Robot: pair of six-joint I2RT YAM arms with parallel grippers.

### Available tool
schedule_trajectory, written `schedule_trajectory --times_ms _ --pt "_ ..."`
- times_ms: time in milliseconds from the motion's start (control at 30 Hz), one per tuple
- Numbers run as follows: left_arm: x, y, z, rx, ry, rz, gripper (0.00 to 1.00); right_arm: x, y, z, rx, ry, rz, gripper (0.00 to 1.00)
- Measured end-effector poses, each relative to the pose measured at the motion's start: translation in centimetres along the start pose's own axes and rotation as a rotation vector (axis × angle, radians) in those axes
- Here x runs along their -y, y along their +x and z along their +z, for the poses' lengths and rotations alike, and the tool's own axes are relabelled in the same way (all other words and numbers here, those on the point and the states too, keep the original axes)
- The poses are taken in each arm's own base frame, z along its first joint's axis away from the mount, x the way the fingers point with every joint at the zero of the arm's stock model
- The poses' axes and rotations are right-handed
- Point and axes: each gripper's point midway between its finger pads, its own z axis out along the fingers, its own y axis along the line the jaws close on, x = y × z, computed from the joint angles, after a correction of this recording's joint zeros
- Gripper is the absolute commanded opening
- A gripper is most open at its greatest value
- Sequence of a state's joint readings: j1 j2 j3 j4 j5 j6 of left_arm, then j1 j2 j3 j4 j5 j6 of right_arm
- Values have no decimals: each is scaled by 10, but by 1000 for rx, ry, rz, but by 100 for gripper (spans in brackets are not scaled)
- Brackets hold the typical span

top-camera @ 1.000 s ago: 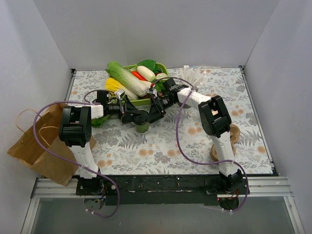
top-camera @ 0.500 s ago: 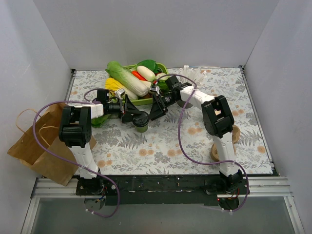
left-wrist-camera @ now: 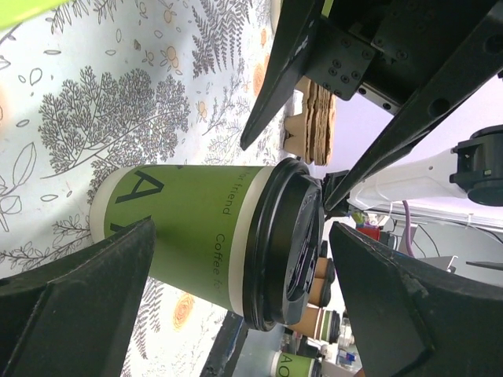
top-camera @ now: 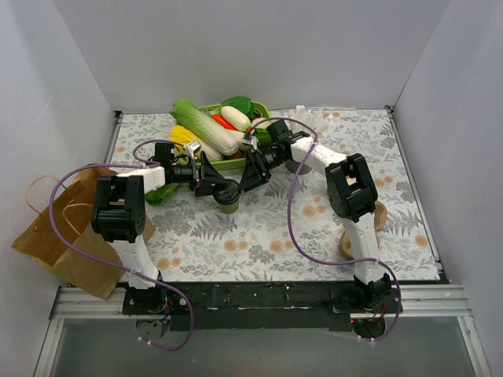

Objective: Pack the takeout coffee

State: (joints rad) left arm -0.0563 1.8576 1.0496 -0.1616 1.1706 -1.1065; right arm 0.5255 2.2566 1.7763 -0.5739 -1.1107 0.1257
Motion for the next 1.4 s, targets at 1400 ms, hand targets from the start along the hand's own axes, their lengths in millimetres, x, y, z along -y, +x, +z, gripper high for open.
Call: schedule_trajectory --times_ms 1400 --pt "-16 17 3 -37 15 11 89 13 7 10 -35 -25 147 64"
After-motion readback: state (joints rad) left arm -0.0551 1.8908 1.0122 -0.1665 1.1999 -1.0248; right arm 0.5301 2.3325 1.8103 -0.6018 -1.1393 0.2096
